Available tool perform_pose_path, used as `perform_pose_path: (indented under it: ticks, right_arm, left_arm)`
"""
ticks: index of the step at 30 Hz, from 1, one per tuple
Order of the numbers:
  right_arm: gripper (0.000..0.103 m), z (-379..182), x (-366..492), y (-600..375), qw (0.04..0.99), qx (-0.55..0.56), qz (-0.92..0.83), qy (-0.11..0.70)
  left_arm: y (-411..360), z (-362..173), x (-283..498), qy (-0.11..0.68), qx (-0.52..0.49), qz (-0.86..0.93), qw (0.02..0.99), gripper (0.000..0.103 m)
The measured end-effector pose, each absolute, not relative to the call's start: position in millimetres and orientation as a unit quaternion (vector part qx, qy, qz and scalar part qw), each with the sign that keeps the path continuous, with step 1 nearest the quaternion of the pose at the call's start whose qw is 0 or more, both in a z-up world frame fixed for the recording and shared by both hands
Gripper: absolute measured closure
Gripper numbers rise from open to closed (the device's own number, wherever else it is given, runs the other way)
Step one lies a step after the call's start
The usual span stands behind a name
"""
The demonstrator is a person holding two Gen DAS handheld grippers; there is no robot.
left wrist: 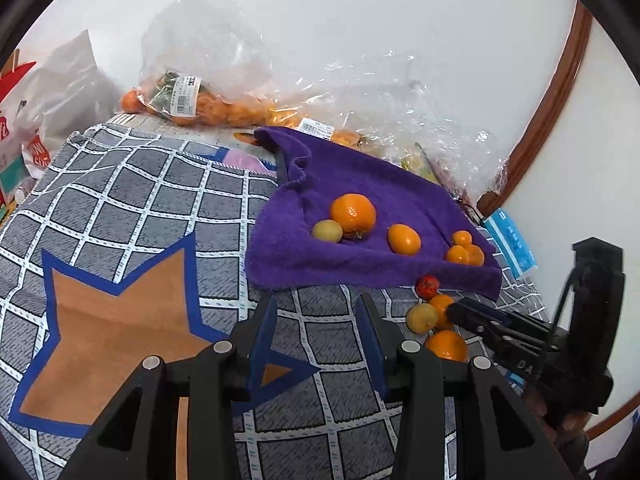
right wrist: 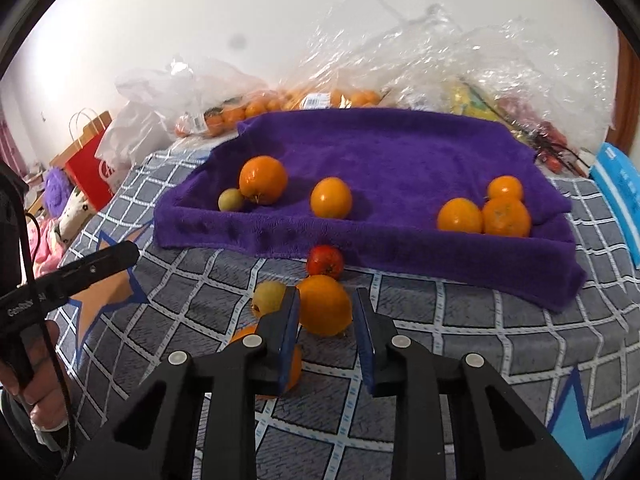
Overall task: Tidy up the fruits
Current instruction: 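Grasp a loose orange beside the towel with the right gripper, then lift the orange with the right gripper while the left gripper approaches another orange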
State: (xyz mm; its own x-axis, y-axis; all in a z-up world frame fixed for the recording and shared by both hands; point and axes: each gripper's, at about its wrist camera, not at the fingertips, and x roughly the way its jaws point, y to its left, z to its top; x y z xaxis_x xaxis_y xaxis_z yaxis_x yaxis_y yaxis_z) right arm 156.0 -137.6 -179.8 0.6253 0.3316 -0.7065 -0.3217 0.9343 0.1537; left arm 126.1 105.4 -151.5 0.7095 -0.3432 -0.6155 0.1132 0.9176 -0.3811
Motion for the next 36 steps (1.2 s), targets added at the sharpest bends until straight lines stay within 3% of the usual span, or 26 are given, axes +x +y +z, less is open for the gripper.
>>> perform_pose_path:
  ticks: [4, 12, 24, 36]
  right_arm:
    - [0.069, -185, 164, -136, 0.893, 0.016, 0.192, 0.406]
    - [0.071, -191, 176, -139, 0.881, 0.039, 0.199, 0.427]
    - [0.071, -167, 140, -183, 0.914, 0.045, 0.126, 0.383]
    - [0.071, -176, 97, -233, 0.930, -0.003, 0.041, 0.365]
  left_arm:
    - [107, -152, 126, 0.360, -0.165, -0.124, 0.910, 0.064]
    - [108, -155, 128, 0.366, -0.169, -0.122, 0.907, 0.064]
    - [91, -159, 127, 0.378, -0.137, -0.144, 0.904, 0.064]
    - [66, -170, 124, 0.420, -0.068, -0.136, 0.895, 0.060]
